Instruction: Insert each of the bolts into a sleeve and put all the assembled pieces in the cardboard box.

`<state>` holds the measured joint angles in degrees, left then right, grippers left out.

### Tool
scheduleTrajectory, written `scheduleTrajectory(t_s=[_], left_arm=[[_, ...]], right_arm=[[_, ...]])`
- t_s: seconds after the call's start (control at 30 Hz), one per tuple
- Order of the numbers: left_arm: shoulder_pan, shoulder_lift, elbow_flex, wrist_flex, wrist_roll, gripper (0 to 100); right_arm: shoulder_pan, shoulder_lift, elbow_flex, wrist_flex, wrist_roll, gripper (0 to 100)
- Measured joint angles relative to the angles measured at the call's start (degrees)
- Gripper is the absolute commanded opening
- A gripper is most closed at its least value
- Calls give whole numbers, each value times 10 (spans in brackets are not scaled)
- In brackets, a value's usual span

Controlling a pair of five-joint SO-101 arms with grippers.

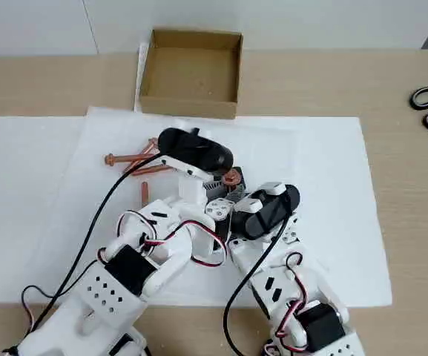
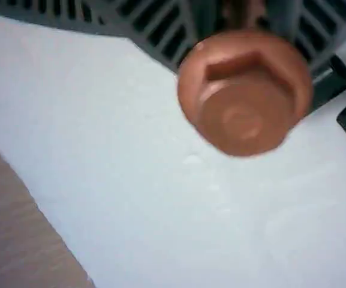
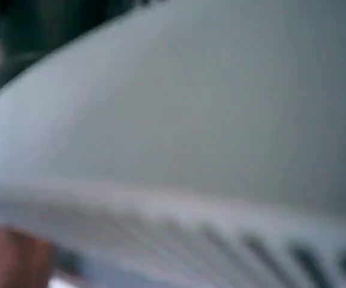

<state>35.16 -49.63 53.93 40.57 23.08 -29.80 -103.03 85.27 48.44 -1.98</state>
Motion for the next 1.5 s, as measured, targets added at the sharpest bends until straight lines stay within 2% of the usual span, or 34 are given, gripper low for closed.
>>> scheduleTrajectory(t_s=[0.2, 0.33, 0.5, 0.73, 0.9, 1.1, 1.37, 1.5], left_arm=[[1, -4, 18, -1, 0, 10], [1, -4, 17, 8, 0, 122], [-7, -27, -3, 74, 0, 254], [-26, -91, -8, 163, -4, 268], [-100, -135, -8, 196, -3, 268], [-240, -178, -8, 239, -19, 268], [-404, -238, -9, 331, -76, 268], [-476, -241, -8, 341, -91, 268]], right_arm=[[0, 0, 0, 0, -1, 4], [0, 0, 0, 0, -1, 4], [5, 0, 0, 1, 0, 4], [3, -1, -1, 0, 0, 4], [4, -1, -1, -13, 0, 4], [6, -1, -1, -14, 0, 4], [28, -1, 11, -14, 0, 4], [33, 11, 18, -12, 0, 4]])
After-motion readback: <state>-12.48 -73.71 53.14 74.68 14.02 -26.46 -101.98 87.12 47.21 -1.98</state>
